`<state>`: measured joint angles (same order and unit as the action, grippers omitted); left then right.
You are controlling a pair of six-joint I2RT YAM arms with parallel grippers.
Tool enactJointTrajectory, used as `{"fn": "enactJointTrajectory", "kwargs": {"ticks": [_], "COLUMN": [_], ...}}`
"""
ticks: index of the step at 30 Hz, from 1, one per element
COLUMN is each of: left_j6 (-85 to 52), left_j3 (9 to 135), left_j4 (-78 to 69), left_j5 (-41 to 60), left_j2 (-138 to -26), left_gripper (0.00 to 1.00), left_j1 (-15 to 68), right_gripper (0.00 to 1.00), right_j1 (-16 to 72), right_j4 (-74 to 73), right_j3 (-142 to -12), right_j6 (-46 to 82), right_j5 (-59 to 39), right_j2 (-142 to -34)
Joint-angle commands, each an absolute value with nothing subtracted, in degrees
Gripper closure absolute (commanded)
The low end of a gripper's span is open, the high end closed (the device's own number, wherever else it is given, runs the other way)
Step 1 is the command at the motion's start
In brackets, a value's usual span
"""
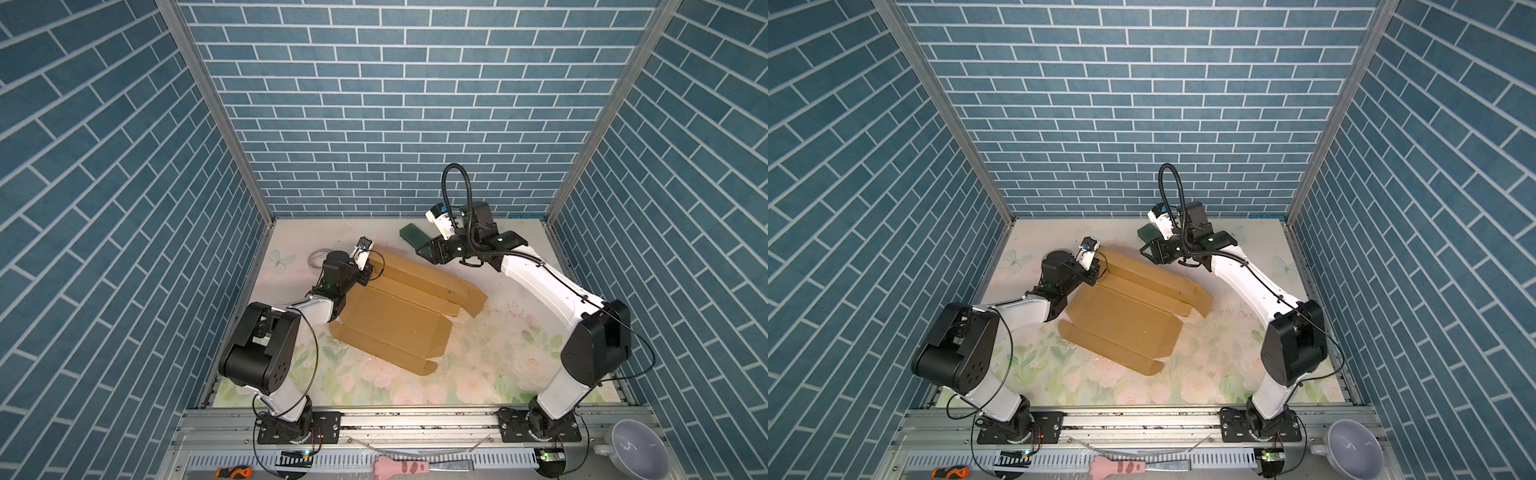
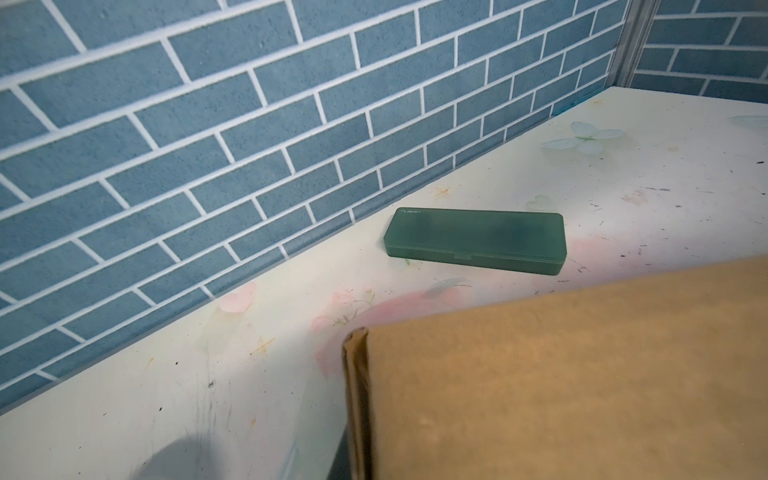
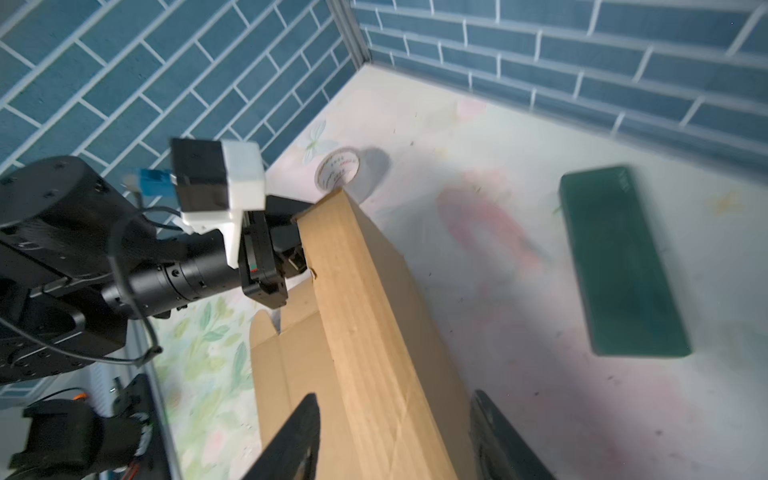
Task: Fold the paper box
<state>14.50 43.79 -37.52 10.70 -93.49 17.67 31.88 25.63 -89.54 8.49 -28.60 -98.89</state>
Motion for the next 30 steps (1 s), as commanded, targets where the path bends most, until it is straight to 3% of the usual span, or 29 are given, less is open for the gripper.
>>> {"fn": "enactJointTrajectory", "kwargs": {"ticks": [1,8,17,30], "left_j6": [15.56,15.64,17.15,17.15], "left_j3": [45.17,45.57,46.85,50.70], "left_j4": [-36.26,-35.46,-28.52,-12.46], "left_j5": [12.13,11.87,7.37,5.07], "left_j2": [-94.11,-94.14,-92.83,-91.40], "left_gripper": [0.99,0.99,0.93,0.74], "left_j1": [18.10,18.17,19.62,19.75], "right_gripper": [0.42,0.41,0.47,0.52], "right_j1": [32.17,32.33,32.77,32.86], "right_j4": [31.32,36.48,43.61,45.02], "right_j3": [-94.23,-100.85,-104.55,-105.39], "right_j6": [14.85,13.62,9.11,8.18], "right_j5": [-34.58,-35.03,-30.29,-30.30], "right_j2": [-102.83,-109.66,-116.17,-117.77]}}
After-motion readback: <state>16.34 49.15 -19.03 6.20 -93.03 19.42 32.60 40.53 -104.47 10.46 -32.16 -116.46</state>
